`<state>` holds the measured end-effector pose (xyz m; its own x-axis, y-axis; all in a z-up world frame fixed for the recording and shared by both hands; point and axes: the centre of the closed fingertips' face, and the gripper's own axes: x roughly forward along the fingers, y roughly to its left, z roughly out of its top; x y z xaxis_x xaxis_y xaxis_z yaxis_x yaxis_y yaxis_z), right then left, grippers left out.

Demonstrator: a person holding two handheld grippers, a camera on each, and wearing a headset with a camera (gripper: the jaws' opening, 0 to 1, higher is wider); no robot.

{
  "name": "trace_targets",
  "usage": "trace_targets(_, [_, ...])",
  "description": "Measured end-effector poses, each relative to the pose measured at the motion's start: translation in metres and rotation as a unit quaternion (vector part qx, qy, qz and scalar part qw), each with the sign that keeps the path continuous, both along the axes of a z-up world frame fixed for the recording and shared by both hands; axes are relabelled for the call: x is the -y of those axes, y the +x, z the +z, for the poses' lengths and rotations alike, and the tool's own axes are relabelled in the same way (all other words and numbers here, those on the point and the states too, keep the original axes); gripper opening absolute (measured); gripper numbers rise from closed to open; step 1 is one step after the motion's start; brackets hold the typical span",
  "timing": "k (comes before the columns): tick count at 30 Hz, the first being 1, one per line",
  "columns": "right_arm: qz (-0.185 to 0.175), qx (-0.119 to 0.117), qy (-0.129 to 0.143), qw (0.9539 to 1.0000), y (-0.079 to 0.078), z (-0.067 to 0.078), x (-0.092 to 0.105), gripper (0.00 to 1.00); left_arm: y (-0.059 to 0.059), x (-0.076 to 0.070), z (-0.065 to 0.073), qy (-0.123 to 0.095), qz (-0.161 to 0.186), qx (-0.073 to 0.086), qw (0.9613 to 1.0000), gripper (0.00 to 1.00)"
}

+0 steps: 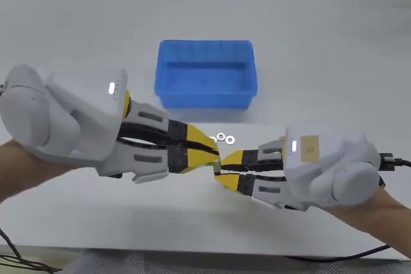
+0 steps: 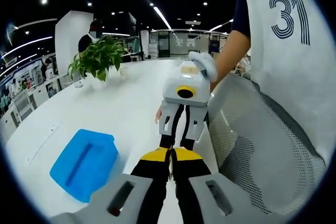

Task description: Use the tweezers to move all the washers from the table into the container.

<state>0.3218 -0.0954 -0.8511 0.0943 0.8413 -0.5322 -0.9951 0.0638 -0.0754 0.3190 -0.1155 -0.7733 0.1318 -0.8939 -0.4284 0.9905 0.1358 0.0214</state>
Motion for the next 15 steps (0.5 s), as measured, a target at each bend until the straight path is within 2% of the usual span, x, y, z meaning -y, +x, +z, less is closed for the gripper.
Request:
trace_targets(5, [0.001,0.000,-0.002,1.0000,0.0003,-0.0005,0.0002,0.07,0.0013,0.0046,0.0003,-0.006,-0.004,0.004,1.0000,0.06])
trace_targets(15, [0.005,-0.002,-0.003,1.0000,0.0004,-0.0010,0.0004,0.08,0.0023,0.0047,-0.0004,-0.012,-0.011,0.000,0.9999,0.05])
